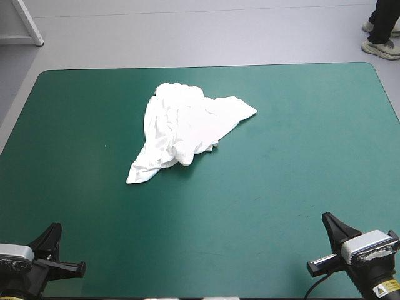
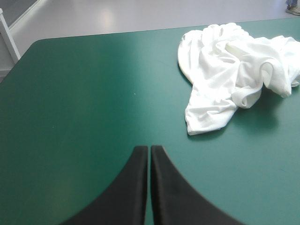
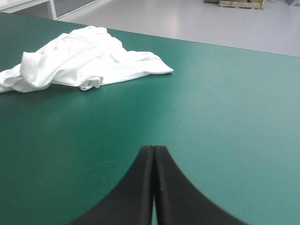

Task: Fold the cloth

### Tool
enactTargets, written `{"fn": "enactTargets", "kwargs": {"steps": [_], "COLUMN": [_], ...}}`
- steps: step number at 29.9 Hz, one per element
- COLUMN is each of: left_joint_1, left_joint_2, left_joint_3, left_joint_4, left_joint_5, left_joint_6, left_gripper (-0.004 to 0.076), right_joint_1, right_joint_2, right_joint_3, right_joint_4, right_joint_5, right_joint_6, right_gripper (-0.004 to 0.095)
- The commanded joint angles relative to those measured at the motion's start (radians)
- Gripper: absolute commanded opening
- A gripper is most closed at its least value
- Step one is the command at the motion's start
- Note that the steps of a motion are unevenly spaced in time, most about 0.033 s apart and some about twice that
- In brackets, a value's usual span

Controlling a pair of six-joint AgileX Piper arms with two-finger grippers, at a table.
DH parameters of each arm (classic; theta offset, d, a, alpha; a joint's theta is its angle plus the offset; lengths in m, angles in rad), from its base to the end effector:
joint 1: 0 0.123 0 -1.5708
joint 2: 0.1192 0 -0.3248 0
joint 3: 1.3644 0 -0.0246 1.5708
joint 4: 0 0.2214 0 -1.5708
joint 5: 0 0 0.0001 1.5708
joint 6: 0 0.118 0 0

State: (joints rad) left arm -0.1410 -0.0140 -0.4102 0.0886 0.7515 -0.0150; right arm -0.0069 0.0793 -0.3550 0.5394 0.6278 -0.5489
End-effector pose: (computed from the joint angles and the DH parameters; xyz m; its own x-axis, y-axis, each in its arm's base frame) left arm -0.0263 0.0109 0.2590 -0.2292 0.0827 -0.9699 0.0937 0.9936 0.0626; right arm -0.0096 0.0357 0.2669 -0.1637 -0.0919 -0.9822 -0.3069 0.9510 -0.0379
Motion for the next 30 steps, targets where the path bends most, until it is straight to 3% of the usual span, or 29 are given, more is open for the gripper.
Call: {"fn": "enactTargets", "kwargs": {"steps": [1, 25, 27, 30], "left_joint_1": [-0.004, -0.004, -0.004, -0.004], "left_joint_2": [-0.006, 0.001, 0.014, 0.047], "left_joint_3": [-0.018, -0.018, -0.018, -0.018], "left_joint_4": [0.005, -0.004, -0.015, -0.043], "left_joint_5": [-0.078, -0.078, -0.078, -0.089], "left_joint_6": [-0.005, -0.038, -0.063, -0.081], "left_gripper": [0.0019, 0.0024, 0.0048, 0.0148], "right_joint_1": [-0.001, -0.001, -0.001, -0.001], "right_joint_2": [0.012, 0.012, 0.012, 0.012], "right_joint_3": [-0.023, -0.023, -0.023, -0.023], "right_joint_4": [0.019, 0.019, 0.019, 0.019], "right_joint_5": [-0.073, -0.073, -0.078, -0.083], "right_joint_6": [-0.002, -0.002, -0.002, -0.002], "right_gripper": [-0.0017, -0.0017, -0.0017, -0.0017]}}
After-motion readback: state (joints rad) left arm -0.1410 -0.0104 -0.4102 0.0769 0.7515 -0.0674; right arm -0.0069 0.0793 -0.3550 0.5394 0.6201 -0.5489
